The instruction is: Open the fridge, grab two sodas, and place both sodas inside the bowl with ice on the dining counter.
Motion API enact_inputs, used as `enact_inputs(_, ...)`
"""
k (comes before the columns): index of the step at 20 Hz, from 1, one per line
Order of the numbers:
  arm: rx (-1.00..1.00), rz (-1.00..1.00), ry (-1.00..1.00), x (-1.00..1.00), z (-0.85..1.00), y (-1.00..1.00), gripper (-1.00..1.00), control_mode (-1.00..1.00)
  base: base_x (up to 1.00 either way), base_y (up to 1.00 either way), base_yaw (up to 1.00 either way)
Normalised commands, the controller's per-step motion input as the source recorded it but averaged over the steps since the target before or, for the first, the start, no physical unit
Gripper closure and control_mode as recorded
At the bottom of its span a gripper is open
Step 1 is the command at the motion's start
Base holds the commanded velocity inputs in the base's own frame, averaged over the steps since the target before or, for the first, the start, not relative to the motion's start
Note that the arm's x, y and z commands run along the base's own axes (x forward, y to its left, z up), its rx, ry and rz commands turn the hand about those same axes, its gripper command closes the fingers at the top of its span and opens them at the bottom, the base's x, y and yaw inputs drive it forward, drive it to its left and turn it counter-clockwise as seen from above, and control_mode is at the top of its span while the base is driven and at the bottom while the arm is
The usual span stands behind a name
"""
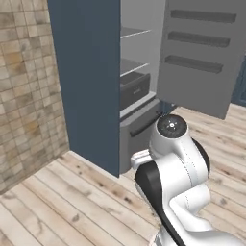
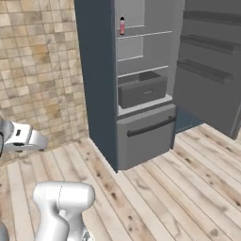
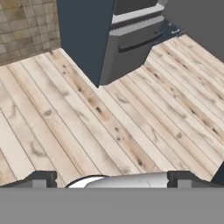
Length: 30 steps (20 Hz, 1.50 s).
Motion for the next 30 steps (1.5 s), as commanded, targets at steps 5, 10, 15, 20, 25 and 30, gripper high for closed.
enact_inputs(5, 0.00, 0.00, 0.00, 0.00, 0.00, 0.00, -1.00, 1.00, 0.85, -0.24, 0.24)
enact_inputs(10, 0.00, 0.00, 0.00, 0.00, 0.00, 0.00, -1.00, 1.00, 0.78, -0.33, 0.31)
enact_inputs(15, 0.00, 0.00, 0.00, 0.00, 0.00, 0.00, -1.00, 1.00, 0.76, -0.35, 0.32)
enact_inputs(20, 0.00, 0.00, 0.00, 0.00, 0.00, 0.00, -1.00, 1.00, 0.62, -0.45, 0.28)
enact_inputs(25, 0.00, 0.00, 0.00, 0.00, 0.00, 0.00, -1.00, 1.00, 0.50, -0.53, 0.24)
enact_inputs(30, 0.00, 0.00, 0.00, 0.00, 0.00, 0.00, -1.00, 1.00, 0.53, -0.41, 0.20)
